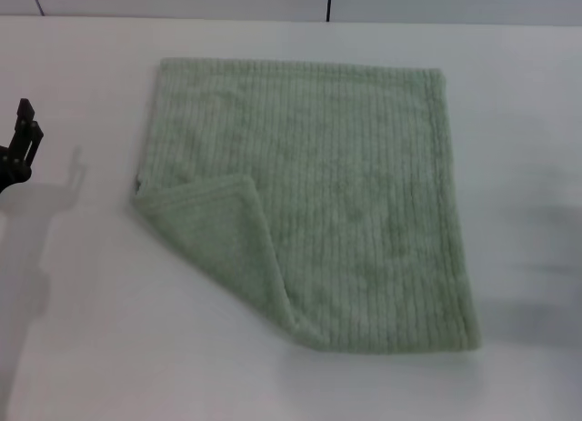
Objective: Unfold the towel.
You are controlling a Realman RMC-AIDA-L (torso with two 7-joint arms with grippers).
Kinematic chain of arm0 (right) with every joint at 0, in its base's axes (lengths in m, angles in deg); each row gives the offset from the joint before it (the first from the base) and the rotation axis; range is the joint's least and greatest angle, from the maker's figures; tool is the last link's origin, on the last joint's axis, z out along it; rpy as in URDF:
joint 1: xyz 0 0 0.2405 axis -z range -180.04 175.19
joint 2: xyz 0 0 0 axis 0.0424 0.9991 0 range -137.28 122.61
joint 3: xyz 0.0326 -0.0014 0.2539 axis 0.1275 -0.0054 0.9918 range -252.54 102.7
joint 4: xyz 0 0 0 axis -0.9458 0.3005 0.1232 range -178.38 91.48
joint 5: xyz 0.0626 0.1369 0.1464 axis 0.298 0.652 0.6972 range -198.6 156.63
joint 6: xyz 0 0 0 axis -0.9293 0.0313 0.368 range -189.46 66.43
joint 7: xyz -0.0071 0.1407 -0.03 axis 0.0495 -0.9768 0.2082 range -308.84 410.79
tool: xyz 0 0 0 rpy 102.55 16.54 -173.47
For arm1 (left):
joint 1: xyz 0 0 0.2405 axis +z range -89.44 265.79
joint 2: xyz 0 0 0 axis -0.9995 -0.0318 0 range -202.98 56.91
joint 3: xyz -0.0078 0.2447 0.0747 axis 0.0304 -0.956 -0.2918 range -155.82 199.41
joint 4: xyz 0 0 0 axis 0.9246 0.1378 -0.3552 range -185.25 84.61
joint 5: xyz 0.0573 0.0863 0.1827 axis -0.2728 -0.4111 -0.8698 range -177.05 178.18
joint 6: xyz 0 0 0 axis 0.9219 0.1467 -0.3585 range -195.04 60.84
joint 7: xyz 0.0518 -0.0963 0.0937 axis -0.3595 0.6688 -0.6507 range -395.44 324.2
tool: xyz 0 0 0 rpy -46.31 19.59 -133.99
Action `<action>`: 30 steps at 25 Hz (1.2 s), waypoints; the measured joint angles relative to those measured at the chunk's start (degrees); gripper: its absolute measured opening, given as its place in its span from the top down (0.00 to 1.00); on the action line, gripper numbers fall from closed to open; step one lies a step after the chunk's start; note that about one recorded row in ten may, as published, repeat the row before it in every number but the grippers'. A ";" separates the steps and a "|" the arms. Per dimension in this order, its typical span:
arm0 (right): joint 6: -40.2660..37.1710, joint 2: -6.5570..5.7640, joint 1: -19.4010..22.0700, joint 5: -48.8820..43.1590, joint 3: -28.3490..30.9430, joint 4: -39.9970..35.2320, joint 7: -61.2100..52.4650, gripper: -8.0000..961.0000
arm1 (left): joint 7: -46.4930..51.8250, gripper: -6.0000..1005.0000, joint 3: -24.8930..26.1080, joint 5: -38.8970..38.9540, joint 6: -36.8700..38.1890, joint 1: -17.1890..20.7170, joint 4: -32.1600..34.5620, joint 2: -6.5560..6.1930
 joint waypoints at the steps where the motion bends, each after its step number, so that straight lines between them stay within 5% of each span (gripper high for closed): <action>1: 0.00 0.00 0.00 0.00 0.00 0.00 0.00 0.13 | 0.00 0.24 0.00 0.00 0.00 0.00 0.00 0.00; 11: -1.51 -0.84 -0.97 -3.26 -2.03 -3.21 0.74 0.13 | 0.04 0.24 -0.61 0.00 -0.22 -0.37 -0.01 0.00; 14: -6.06 -2.66 -1.30 -7.52 -1.67 -8.90 4.71 0.14 | 0.04 0.24 -0.62 0.01 -0.48 -0.55 0.01 0.00; 15: -12.52 -4.90 -0.93 -8.18 -0.77 -16.49 8.08 0.15 | -0.01 0.24 -0.63 0.00 -0.88 -0.83 0.02 0.00; 16: -12.52 -4.90 -0.93 -8.18 -0.77 -16.49 8.08 0.15 | -0.01 0.24 -0.63 0.00 -0.88 -0.83 0.02 0.00; 18: -25.07 -7.95 0.30 -8.51 3.27 -27.21 10.83 0.16 | -0.13 0.24 -0.62 -0.01 -1.50 -1.02 0.04 0.00; 19: -25.07 -7.95 0.30 -8.51 3.27 -27.21 10.83 0.26 | -0.20 0.24 -0.60 0.03 -1.98 -1.14 0.05 0.00; 20: -35.70 -9.16 1.09 -9.67 8.21 -33.99 11.12 0.37 | -0.20 0.24 -0.60 0.03 -1.98 -1.14 0.05 0.00; 22: -40.42 -9.55 1.38 -10.37 10.74 -36.67 11.14 0.41 | -0.23 0.24 -0.55 0.01 -2.46 -1.37 0.15 0.00; 24: -54.84 -9.82 2.11 -12.49 18.38 -43.03 11.18 0.46 | -0.17 0.24 -0.34 0.02 -3.34 -1.72 0.51 -0.01; 25: -69.68 -9.09 2.01 -14.83 26.59 -48.31 11.20 0.48 | -0.18 0.24 -0.28 0.02 -3.46 -1.77 0.53 0.00; 26: -69.68 -9.09 2.01 -14.83 26.59 -48.31 11.20 0.50 | -0.18 0.24 -0.27 -0.01 -3.49 -1.78 0.53 0.00; 28: -83.83 -7.47 0.81 -17.40 34.72 -52.48 11.42 0.55 | -0.19 0.24 -0.23 0.00 -3.55 -1.81 0.50 0.00; 29: -91.68 -6.43 -0.20 -18.99 38.83 -54.21 11.64 0.57 | -0.19 0.24 -0.21 0.00 -3.57 -1.84 0.47 0.00; 30: -105.96 -4.03 -3.06 -22.59 47.17 -56.80 11.93 0.59 | -0.17 0.24 -0.20 0.00 -3.61 -1.88 0.50 -0.01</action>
